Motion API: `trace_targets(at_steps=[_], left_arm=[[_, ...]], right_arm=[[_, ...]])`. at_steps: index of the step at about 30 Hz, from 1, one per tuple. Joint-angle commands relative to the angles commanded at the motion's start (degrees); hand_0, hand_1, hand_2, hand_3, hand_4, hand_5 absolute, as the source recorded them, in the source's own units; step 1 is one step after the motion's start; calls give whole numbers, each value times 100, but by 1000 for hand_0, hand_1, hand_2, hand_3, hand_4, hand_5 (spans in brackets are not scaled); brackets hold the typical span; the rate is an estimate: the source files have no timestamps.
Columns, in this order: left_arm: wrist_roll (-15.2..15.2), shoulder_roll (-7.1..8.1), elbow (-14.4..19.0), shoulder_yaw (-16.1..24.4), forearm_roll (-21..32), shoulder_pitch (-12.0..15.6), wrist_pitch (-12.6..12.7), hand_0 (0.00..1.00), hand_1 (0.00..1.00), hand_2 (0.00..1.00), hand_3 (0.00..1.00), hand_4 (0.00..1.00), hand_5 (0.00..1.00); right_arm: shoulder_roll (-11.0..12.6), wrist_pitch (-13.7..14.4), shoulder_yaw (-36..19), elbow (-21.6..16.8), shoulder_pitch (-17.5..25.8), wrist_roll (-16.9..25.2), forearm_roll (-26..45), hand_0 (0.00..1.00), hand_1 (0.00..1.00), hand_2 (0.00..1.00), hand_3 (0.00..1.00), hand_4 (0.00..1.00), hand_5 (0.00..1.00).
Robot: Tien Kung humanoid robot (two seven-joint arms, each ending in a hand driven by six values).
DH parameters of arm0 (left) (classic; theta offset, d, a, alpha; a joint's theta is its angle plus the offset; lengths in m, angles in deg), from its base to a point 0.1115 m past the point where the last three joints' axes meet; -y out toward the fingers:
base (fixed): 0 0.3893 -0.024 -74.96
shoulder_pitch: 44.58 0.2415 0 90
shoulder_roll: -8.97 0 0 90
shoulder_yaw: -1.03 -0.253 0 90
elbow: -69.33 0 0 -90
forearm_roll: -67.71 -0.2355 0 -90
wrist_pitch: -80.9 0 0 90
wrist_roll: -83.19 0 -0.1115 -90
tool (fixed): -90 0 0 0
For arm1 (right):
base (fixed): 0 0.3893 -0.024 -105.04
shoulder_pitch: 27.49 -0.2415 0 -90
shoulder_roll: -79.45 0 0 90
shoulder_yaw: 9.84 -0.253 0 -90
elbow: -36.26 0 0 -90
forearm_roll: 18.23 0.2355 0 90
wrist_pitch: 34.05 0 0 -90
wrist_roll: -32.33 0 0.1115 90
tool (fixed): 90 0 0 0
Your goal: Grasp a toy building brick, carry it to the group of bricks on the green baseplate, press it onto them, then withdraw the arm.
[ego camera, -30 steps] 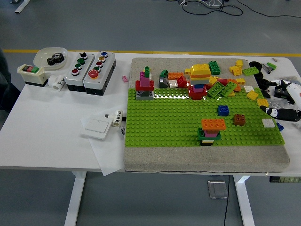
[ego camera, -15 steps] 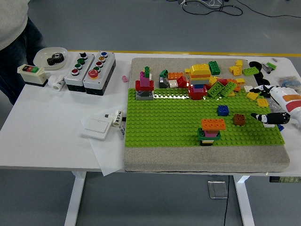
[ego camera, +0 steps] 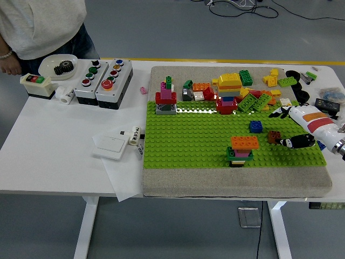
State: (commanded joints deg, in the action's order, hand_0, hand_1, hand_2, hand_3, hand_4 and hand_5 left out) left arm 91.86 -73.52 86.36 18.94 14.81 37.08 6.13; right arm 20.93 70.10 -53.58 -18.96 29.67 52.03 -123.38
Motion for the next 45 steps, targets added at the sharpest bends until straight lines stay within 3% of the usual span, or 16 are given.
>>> trace_targets(at_steps=[21, 36, 37, 42, 43, 45], left_arm=[[-19, 29, -3, -39, 56, -45, 17, 670, 627, 741, 648, 745, 643], [4, 42, 1, -9, -8, -23, 9, 658, 621, 741, 648, 746, 640], [6, 42, 1, -6, -15, -25, 10, 659, 616, 740, 649, 746, 640], [12, 45, 3, 6, -37, -26, 12, 659, 616, 740, 649, 746, 640], [20, 46, 8, 1, -39, -28, 12, 666, 616, 740, 649, 746, 639], [30, 47, 15, -4, -44, -30, 12, 666, 616, 740, 649, 746, 639]], right_arm=[[-162, -542, 515, 460, -633, -240, -144, 571, 610, 663, 654, 881, 172], [-307, -739, 626, 721, -693, -390, -46, 567, 605, 659, 643, 881, 213], [-309, -757, 625, 739, -700, -407, -20, 565, 599, 653, 613, 866, 278], [-324, -781, 632, 788, -735, -440, 87, 565, 599, 653, 613, 866, 278], [-334, -793, 642, 814, -747, -447, 107, 566, 595, 657, 605, 858, 349], [-351, -813, 655, 861, -760, -459, 131, 566, 595, 657, 605, 858, 349]])
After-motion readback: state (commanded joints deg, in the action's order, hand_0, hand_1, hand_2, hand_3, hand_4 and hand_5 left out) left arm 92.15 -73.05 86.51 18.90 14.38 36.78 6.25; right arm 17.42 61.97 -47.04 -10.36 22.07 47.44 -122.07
